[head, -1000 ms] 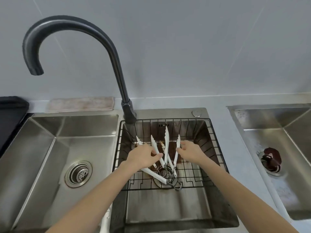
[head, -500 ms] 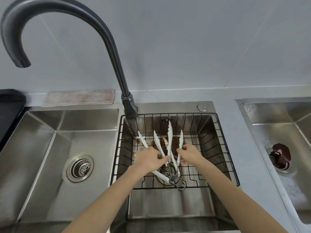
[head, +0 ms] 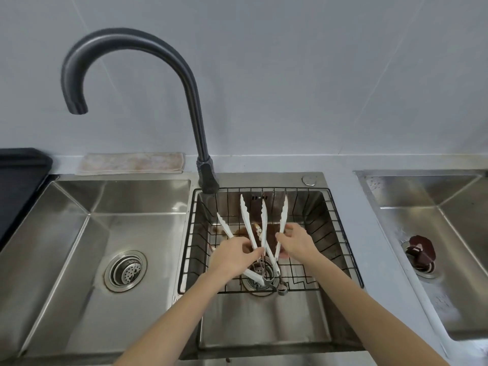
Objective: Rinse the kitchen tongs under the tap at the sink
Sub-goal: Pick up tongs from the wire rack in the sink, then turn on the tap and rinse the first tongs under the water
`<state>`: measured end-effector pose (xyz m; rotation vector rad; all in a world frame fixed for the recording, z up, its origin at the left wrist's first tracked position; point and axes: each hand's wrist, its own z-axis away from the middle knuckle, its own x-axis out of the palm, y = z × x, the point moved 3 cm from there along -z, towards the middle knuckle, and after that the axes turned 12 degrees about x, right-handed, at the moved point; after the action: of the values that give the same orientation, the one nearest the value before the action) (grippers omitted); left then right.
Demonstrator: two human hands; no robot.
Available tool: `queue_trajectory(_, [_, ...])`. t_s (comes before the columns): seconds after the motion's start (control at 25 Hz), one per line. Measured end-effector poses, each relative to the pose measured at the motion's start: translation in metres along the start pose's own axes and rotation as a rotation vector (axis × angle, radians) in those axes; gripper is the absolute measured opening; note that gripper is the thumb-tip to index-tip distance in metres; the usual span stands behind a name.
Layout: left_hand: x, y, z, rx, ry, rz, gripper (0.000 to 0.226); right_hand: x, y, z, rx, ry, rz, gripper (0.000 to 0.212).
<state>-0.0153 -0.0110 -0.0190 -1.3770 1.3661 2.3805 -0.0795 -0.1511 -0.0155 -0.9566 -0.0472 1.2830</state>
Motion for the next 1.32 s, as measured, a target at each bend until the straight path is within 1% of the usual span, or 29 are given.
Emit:
queue_trajectory(0.08, [-0.009, -0.002, 0.013, -0.017, 0.039, 0.059, 0.039, 0.004, -0.008, 0.014, -0.039, 0.005, 0.016, 0.014])
queue_trajectory(0.24, [-0.028, -0.015, 0.039, -0.054, 0.144, 0.249, 0.039, 0.021, -0.023, 0.037, -0.089, -0.004, 0.07, 0.043])
queue_trajectory(0.32, [-0.039, -0.024, 0.054, -0.074, 0.191, 0.362, 0.036, 0.035, -0.031, 0.047, -0.13, -0.022, 0.072, 0.05])
queue_trajectory(0.48, [-0.067, -0.046, 0.081, -0.143, 0.317, 0.563, 0.031, 0.069, -0.052, 0.069, -0.235, -0.049, 0.088, 0.047])
queue_trajectory(0.6, [-0.093, -0.07, 0.097, -0.172, 0.38, 0.625, 0.028, 0.101, -0.069, 0.087, -0.259, -0.096, 0.052, 0.045])
queue_trajectory(0.76, [-0.122, -0.106, 0.116, -0.178, 0.442, 0.697, 0.016, 0.146, -0.087, 0.1, -0.264, -0.139, 0.011, 0.044])
queue_trajectory(0.96, [-0.146, -0.147, 0.133, -0.202, 0.429, 0.757, 0.02, 0.193, -0.099, 0.109, -0.238, -0.159, -0.002, 0.051])
queue_trajectory(1.16, [-0.165, -0.178, 0.136, -0.234, 0.403, 0.869, 0.024, 0.227, -0.11, 0.107, -0.21, -0.168, -0.014, 0.05])
queue_trajectory(1.32, [-0.181, -0.199, 0.13, -0.235, 0.389, 0.886, 0.026, 0.248, -0.119, 0.1, -0.181, -0.154, -0.026, 0.051])
